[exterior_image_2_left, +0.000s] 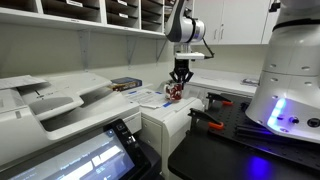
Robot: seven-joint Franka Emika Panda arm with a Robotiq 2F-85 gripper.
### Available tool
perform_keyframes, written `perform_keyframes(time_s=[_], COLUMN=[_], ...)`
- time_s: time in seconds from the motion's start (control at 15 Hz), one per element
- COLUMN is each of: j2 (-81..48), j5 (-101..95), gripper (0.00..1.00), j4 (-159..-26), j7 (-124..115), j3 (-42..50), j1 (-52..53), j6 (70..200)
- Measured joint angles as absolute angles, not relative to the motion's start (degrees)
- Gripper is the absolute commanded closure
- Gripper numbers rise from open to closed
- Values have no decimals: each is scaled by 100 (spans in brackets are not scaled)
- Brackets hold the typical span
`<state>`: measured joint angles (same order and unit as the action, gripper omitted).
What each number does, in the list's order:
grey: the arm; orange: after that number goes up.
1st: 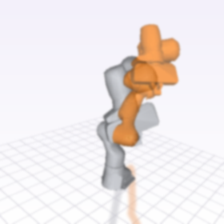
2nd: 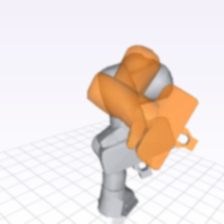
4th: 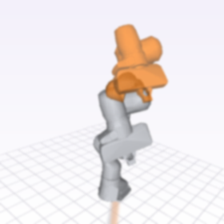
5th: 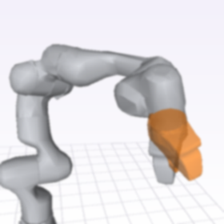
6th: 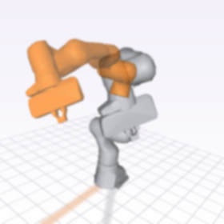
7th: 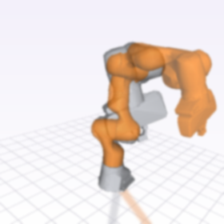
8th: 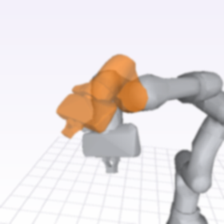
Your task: Move the mug to the right end of the copier
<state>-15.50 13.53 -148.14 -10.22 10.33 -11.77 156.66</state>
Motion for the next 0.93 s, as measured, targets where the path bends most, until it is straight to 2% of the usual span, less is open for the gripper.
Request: perform_keyframes(time_s=[0.13, 0.2, 0.33, 0.8, 0.87, 0.93], j2=[-1603, -1632, -1671, -1090, -857, -603], j5=[1267, 1264, 1278, 1028, 843, 668], gripper=[97, 65, 57, 5, 0, 0], j4=[-14884, -14897, -14905, -14902, -14903, -14903], j7=[-1030, -1030, -1012, -522, -521, -521], j3=[1044, 1041, 1002, 911, 944, 966], j1=[-1149, -1143, -1149, -1194, -1182, -1168], j6=[15966, 16058, 16089, 15470, 15230, 14967])
